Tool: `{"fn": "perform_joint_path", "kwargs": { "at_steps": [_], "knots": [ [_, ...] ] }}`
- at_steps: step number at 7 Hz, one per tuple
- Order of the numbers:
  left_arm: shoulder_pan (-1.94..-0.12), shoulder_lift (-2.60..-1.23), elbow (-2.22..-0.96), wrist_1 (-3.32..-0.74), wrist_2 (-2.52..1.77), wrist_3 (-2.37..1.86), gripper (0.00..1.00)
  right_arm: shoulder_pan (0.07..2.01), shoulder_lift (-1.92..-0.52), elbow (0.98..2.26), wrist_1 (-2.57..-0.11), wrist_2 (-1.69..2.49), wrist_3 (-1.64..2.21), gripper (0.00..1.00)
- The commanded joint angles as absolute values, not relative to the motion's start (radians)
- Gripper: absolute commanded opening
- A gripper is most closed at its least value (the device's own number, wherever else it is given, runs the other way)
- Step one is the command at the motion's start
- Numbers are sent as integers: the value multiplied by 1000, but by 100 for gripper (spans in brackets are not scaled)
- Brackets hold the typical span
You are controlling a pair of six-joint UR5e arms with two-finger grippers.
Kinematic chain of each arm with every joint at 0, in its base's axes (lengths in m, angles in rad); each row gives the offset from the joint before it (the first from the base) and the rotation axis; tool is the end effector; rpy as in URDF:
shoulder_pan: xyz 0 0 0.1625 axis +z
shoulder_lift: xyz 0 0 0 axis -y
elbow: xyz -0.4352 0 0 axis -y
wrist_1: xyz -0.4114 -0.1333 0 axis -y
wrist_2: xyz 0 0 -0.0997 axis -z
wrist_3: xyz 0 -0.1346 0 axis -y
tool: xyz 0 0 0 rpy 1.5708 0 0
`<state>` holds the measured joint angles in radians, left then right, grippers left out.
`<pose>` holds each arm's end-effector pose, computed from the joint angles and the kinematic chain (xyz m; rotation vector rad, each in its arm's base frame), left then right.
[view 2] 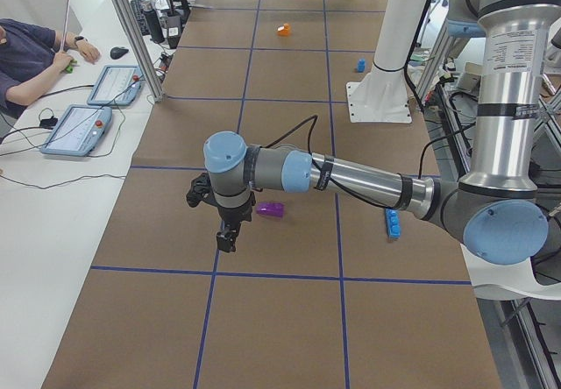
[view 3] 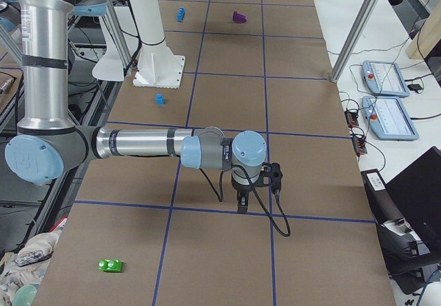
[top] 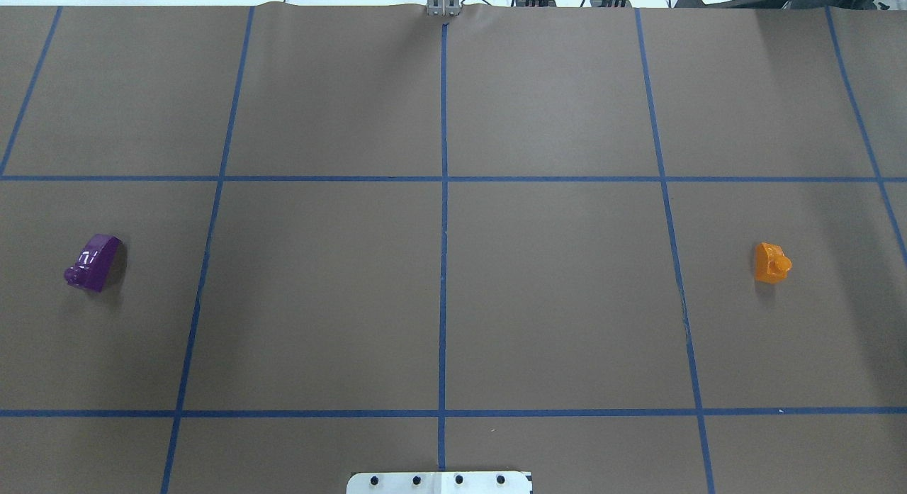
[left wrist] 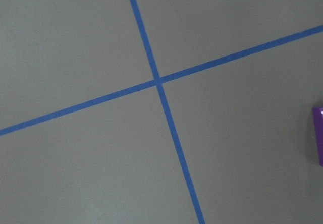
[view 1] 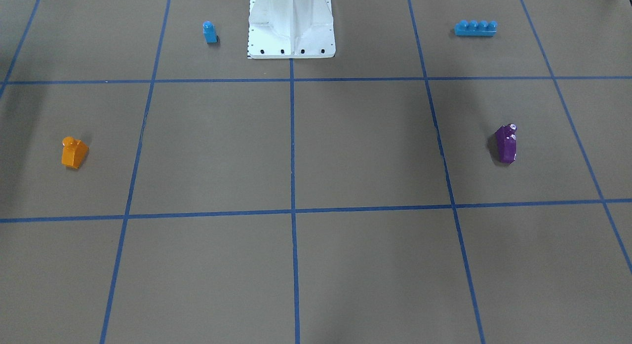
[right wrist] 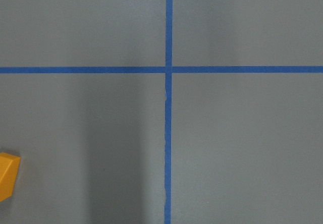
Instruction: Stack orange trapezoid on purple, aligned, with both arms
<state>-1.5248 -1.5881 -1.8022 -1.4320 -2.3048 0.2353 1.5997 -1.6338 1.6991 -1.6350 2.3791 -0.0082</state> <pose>-0.0194 -0.5178 0.5848 0.1745 0.7230 0.3086 0.0499 -0.4817 0.6629 0.0160 -0.8082 0.0191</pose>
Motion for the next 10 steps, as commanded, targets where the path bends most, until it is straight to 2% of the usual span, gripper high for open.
{"fn": "perform_joint_path", "kwargs": {
  "at_steps": [1, 3, 6, 10],
  "knots": [
    [-1456, -1594, -1885, -1459, -2392, 91, 100, 1598, -1629, 1700, -1631, 2379, -8, 100],
    [-1345, -1588, -1917, -1535, -2428, -278, 100, 1598, -1626, 1700, -1629, 2373, -9, 100],
    [-1049, -1407, -1919, -1980, -2161, -740, 100, 1597, -1626, 1716, -1631, 2381, -9, 100],
    [-864, -1407, -1801, -2166, -2045, -900, 100, 1588, -1623, 1715, -1631, 2384, -6, 100]
  ]
}}
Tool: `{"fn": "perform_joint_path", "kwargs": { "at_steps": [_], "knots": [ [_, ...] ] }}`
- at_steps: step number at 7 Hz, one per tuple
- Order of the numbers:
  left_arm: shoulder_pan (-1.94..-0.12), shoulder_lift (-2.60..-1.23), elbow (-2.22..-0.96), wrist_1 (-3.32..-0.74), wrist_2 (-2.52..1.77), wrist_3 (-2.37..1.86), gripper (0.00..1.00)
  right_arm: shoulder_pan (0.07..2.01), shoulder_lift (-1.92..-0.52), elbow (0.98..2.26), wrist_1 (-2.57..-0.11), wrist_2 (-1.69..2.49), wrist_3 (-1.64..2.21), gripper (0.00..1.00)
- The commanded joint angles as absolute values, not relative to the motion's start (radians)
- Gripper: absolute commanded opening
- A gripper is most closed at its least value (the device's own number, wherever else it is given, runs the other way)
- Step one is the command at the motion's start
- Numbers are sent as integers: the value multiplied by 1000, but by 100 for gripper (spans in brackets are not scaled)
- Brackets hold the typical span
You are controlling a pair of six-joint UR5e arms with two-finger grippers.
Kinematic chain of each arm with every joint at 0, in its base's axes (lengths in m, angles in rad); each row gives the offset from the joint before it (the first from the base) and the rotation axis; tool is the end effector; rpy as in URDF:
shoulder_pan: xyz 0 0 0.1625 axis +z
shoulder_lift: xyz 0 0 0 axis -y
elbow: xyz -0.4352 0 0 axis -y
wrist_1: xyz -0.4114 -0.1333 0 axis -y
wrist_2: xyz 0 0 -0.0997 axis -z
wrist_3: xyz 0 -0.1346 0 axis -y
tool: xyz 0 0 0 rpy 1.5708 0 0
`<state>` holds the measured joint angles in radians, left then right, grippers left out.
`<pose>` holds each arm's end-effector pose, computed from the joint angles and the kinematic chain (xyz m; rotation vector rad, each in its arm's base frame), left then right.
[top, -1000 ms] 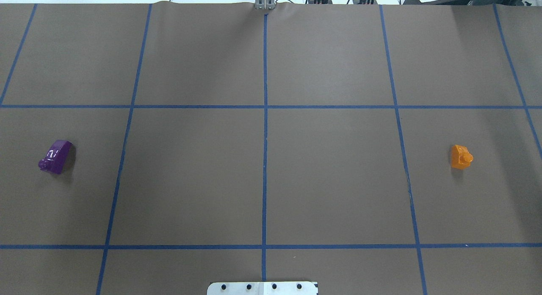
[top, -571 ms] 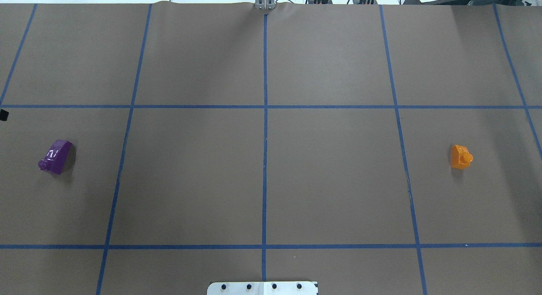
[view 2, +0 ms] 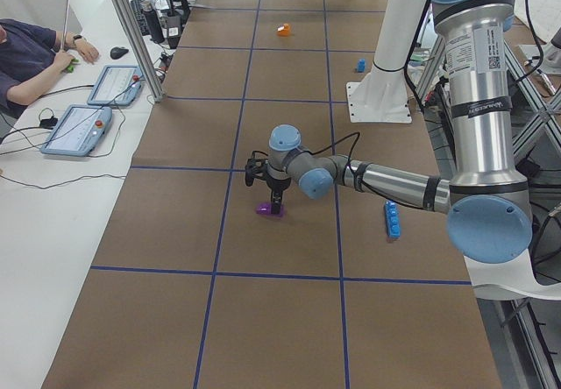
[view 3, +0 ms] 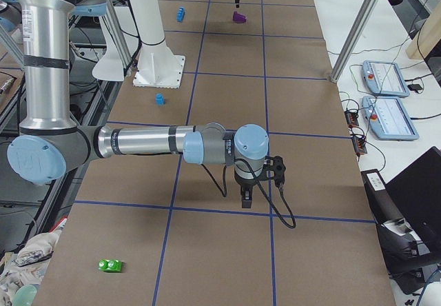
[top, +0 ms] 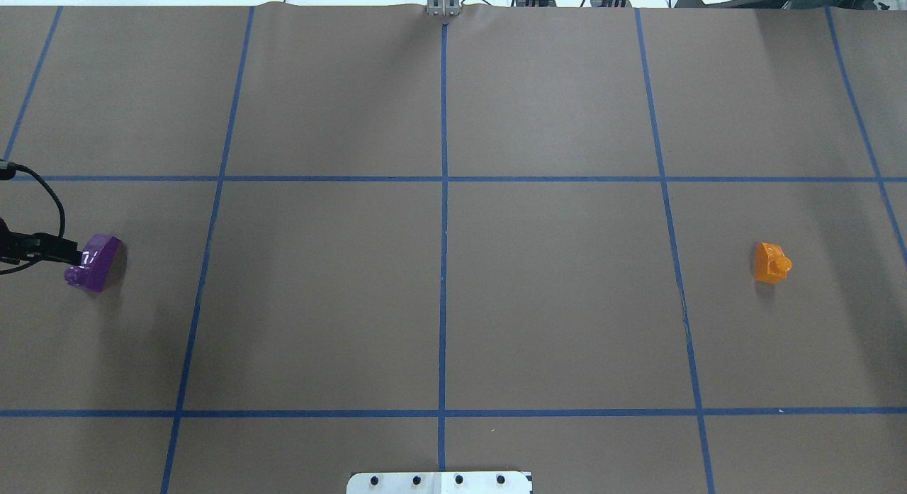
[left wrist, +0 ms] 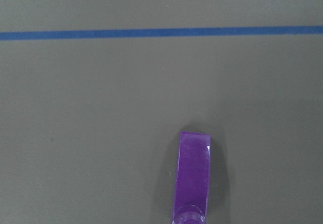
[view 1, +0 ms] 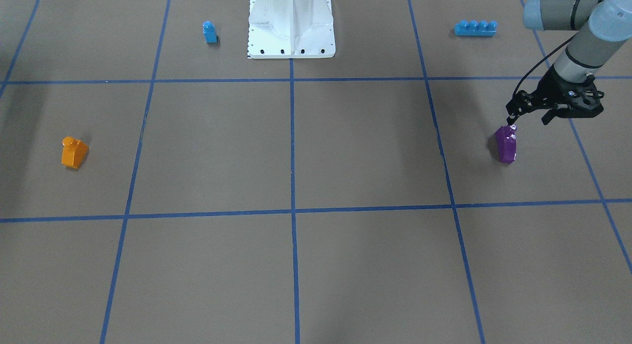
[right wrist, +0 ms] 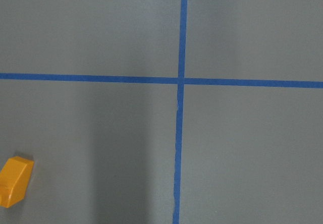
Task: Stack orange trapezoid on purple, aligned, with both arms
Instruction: 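Lower the left gripper onto the purple trapezoid block and grasp it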
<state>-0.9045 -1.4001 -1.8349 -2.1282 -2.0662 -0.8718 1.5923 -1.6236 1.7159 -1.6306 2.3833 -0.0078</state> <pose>0.2464 -0.4255 0.5868 0.1256 0.7855 -0.0334 0.0461 -0.4885 0.6484 0.0426 -0.8119 -0.0003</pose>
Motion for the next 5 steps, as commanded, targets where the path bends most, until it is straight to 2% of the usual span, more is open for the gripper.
{"fn": "perform_joint_path", "kwargs": {
  "at_steps": [1, 2, 3, 5],
  "knots": [
    [-839, -1423, -1775, -2166, -2037, -900, 100, 1588, -1623, 1717, -1631, 2385, -8, 100],
    [-835, -1448, -1744, -2166, -2037, -900, 98, 1585, -1621, 1717, -1632, 2387, -6, 100],
    [-834, -1454, -1735, -2166, -2037, -900, 84, 1585, -1621, 1717, -1631, 2388, -6, 100],
    [-833, -1454, -1730, -2164, -2037, -896, 63, 1585, -1620, 1717, -1631, 2395, -6, 100]
  ]
}}
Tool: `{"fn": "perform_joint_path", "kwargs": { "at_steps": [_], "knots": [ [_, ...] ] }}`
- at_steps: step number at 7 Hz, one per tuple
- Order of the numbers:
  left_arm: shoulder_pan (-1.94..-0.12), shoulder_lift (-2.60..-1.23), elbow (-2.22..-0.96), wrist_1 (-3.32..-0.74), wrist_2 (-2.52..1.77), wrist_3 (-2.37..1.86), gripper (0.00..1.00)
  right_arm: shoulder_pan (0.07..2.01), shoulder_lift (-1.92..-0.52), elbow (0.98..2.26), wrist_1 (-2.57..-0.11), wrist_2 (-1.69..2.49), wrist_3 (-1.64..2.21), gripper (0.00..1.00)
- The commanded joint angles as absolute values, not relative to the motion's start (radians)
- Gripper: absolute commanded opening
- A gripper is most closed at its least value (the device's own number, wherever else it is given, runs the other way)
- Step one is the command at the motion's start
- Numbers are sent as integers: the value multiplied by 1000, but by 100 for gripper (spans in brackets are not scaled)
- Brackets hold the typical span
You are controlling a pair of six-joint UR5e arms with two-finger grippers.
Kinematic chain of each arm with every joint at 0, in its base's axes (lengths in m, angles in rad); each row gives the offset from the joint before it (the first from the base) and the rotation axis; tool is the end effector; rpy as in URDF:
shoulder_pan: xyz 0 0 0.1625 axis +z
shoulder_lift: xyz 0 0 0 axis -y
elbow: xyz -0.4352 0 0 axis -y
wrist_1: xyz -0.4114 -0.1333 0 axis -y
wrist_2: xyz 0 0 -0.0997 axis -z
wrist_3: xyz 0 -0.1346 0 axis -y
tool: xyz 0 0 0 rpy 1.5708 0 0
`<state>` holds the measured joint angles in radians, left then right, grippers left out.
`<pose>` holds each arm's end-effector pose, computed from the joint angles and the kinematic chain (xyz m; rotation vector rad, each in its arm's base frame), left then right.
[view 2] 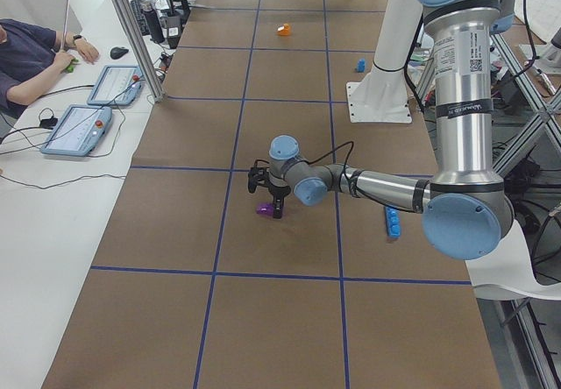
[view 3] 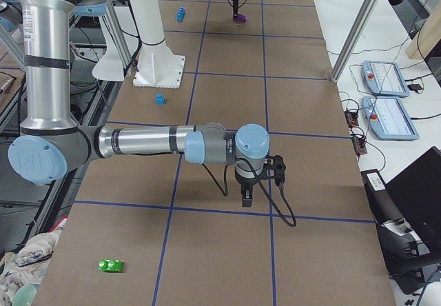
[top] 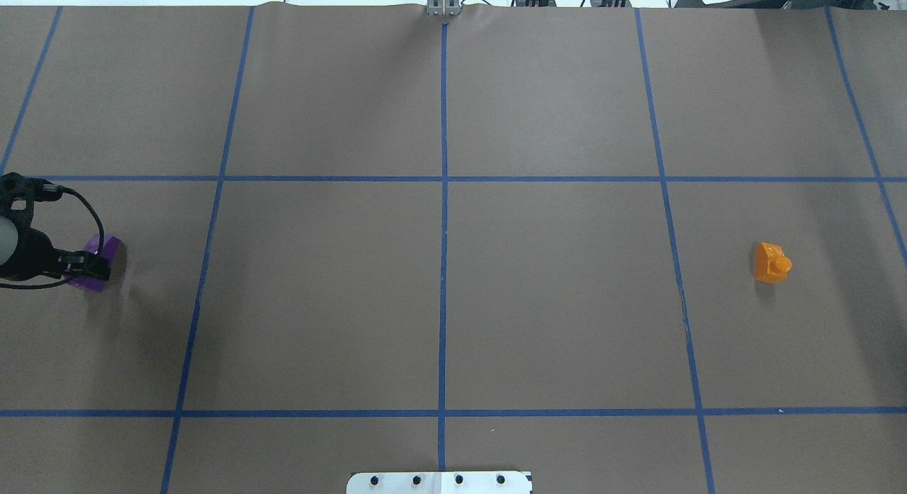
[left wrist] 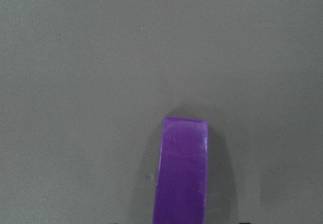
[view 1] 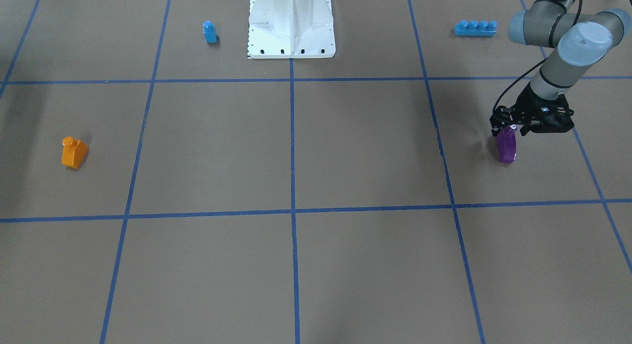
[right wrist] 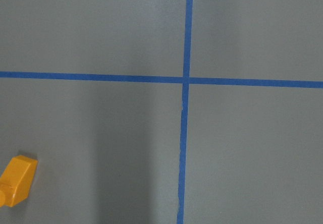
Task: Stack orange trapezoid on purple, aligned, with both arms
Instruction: 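Lower the left gripper onto the purple trapezoid block and grasp it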
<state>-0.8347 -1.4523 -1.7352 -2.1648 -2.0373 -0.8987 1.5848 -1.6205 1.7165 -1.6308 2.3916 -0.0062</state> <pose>0.2893 -0.4278 0.6127 0.1011 0.7655 -0.0052 0.0417 -0.4903 0.6458 0.0422 -0.8203 -0.0074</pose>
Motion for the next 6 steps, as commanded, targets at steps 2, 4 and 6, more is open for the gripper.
{"fn": "perform_joint_path", "kwargs": {
  "at_steps": [2, 4, 6],
  "knots": [
    [-833, -1456, -1724, -2164, -2042, -894, 37, 1585, -1620, 1718, -1631, 2395, -6, 100],
    [-838, -1454, -1764, -2154, -2086, -897, 0, 1586, -1611, 1718, -1632, 2395, -6, 100],
    [-900, -1468, -1863, -2073, -2163, -893, 0, 1586, -1603, 1718, -1635, 2395, -6, 100]
  ]
}}
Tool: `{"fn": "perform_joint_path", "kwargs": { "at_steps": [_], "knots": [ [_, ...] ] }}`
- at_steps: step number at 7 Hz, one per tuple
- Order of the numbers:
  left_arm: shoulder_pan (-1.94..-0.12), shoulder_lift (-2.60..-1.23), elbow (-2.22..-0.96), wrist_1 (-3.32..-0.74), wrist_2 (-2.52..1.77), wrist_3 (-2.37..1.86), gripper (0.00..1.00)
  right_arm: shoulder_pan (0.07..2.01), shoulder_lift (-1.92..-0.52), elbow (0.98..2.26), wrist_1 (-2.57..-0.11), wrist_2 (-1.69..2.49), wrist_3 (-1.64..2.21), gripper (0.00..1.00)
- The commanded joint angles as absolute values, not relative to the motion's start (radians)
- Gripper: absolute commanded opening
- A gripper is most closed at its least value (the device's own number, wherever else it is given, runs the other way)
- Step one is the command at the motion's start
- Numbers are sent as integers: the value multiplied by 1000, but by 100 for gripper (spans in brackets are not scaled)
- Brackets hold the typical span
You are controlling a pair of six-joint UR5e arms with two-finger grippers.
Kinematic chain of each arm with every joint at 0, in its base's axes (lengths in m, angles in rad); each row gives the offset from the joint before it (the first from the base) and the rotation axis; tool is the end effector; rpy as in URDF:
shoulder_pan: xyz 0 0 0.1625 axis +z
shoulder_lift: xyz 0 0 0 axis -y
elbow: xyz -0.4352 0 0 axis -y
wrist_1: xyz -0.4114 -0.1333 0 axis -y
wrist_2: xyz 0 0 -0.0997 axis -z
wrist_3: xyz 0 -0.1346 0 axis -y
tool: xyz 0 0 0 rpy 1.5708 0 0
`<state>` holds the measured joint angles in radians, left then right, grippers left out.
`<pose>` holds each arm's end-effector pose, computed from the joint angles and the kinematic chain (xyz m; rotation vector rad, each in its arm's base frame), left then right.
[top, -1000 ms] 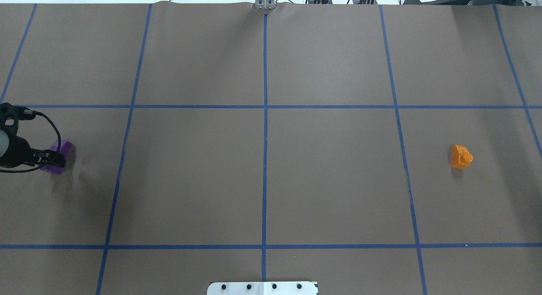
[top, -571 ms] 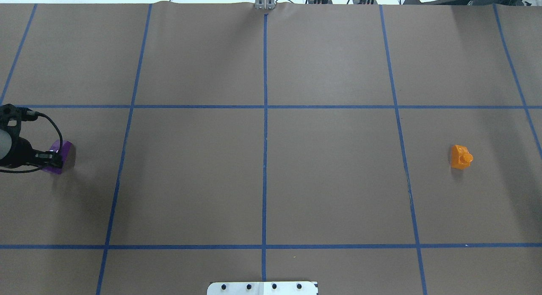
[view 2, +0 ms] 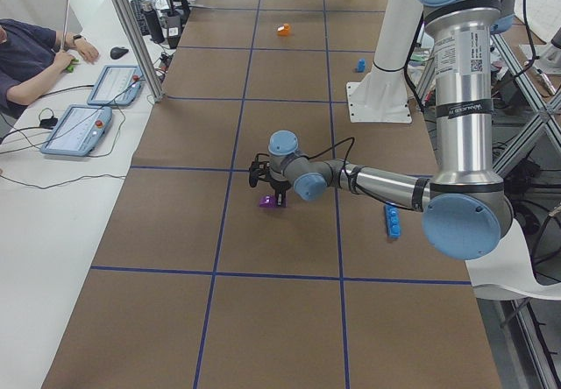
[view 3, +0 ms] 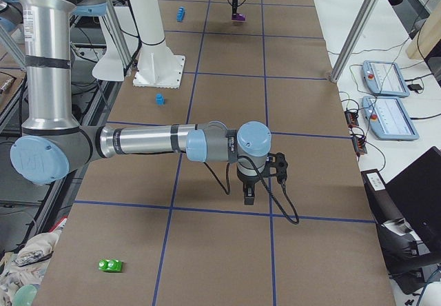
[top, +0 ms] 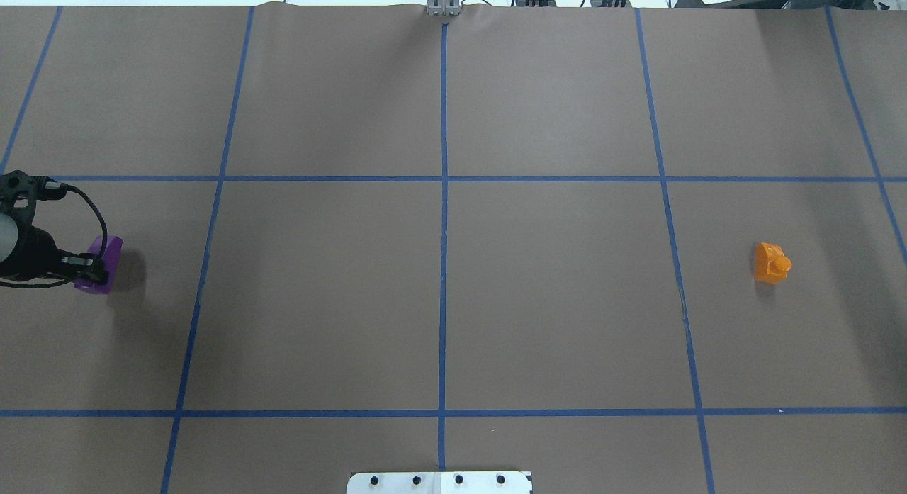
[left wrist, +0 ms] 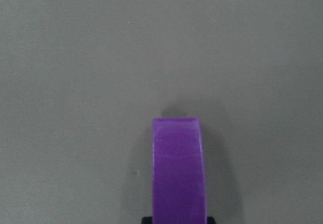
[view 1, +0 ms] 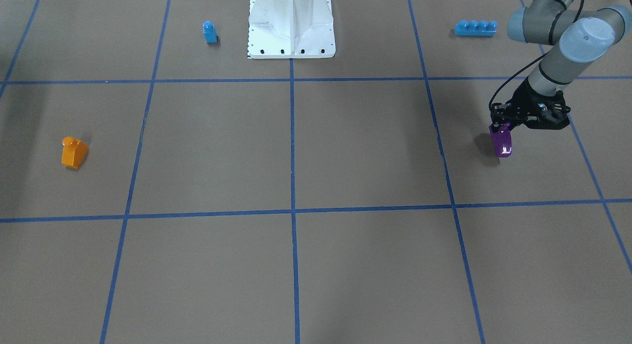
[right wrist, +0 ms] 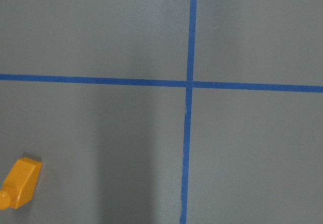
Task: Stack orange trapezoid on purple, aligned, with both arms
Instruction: 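Carry the purple block with the left gripper to the table center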
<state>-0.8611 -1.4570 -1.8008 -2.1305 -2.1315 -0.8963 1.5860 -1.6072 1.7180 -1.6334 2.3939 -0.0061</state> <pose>0.2844 -0.4258 0.5737 0.0690 0.8463 0.0142 0.0422 -0.4964 0.6385 0.0542 -0.8224 -0.0113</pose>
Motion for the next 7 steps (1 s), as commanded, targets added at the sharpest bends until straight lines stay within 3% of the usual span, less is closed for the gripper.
{"fn": "perform_joint_path", "kwargs": {
  "at_steps": [1, 4, 6, 7],
  "knots": [
    [-900, -1544, -1917, -1972, -2157, -888, 0, 1586, -1609, 1718, -1634, 2401, -6, 100],
    [-800, -1976, -1899, -1611, -2065, -885, 0, 1585, -1612, 1717, -1628, 2424, -8, 100],
    [-671, -2324, -1692, -1468, -1918, -891, 0, 1585, -1608, 1718, -1628, 2431, -6, 100],
    [-632, -2420, -1558, -1488, -1898, -893, 0, 1583, -1605, 1715, -1629, 2431, -5, 100]
  ]
}}
